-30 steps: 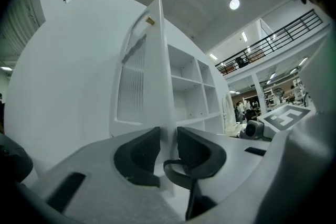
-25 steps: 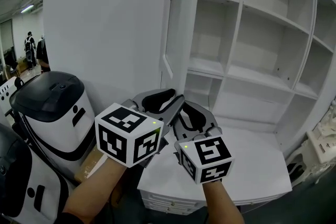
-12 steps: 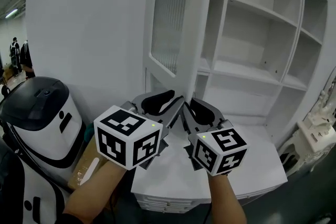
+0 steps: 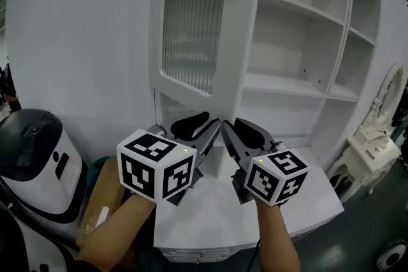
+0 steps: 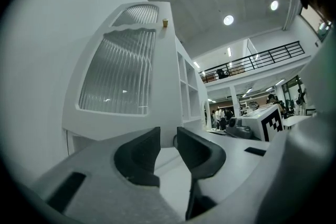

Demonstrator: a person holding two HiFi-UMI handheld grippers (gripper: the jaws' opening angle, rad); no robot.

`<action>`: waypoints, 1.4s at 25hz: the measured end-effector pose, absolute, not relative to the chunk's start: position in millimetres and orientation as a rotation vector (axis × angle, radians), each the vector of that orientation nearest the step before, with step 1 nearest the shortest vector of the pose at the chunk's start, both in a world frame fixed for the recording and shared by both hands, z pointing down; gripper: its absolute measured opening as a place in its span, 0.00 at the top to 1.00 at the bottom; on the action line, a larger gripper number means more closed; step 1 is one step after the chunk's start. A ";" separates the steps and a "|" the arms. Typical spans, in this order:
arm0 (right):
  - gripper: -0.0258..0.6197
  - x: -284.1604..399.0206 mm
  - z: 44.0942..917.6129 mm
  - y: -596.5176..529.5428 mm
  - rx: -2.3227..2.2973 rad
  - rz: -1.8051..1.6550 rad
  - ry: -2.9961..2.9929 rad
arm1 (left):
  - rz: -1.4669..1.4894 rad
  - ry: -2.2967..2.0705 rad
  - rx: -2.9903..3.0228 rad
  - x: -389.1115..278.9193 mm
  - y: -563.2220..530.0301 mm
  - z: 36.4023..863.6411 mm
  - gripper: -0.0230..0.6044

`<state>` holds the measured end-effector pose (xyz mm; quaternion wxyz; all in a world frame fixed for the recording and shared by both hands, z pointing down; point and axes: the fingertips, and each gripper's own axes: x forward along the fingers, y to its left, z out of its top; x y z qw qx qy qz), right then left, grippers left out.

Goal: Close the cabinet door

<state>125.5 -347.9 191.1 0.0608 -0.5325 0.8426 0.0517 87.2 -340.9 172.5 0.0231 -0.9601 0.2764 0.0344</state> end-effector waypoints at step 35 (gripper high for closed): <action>0.82 197.7 189.6 -427.0 -1.314 0.094 2.647 | 0.041 1.094 -2.919 155.4 -422.2 191.5 0.79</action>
